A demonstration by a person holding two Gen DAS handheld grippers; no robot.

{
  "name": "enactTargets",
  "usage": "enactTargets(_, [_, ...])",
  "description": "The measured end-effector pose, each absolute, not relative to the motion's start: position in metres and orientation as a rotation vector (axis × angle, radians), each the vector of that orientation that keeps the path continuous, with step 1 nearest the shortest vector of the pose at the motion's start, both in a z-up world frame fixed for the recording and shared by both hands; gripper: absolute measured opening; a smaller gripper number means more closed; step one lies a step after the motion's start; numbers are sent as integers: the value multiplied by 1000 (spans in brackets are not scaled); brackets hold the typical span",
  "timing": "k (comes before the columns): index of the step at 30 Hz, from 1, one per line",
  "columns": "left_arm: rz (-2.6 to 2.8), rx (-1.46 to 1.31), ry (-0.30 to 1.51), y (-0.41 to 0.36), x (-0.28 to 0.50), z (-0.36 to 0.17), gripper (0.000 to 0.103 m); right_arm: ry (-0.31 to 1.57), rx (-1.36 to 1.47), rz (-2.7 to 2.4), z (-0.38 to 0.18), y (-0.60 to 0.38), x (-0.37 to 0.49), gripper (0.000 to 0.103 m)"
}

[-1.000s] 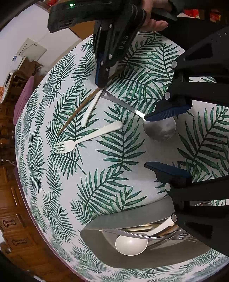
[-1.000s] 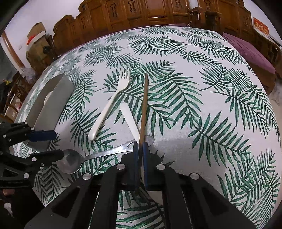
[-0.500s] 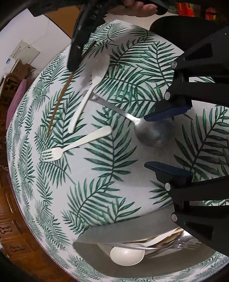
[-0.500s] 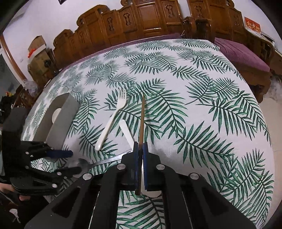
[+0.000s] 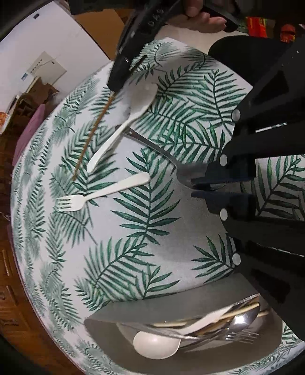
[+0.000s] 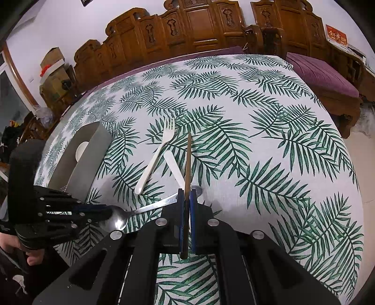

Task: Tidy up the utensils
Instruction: 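Grasp a metal spoon with the left gripper while the right gripper holds the chopstick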

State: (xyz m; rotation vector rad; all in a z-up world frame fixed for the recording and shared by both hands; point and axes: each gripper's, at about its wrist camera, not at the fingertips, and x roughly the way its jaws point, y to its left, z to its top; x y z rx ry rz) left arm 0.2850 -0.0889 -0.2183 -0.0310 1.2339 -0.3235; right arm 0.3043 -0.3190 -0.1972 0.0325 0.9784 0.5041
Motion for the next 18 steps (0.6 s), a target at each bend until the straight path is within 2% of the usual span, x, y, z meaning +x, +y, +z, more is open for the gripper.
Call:
enactTargets(9, [-316, -11, 1131, -83, 264, -177, 1, 949, 20, 489, -189, -310, 293, 5])
enactTargets(18, [-244, -22, 1034, -46, 251, -142, 1, 908, 19, 473, -171, -297, 295, 5])
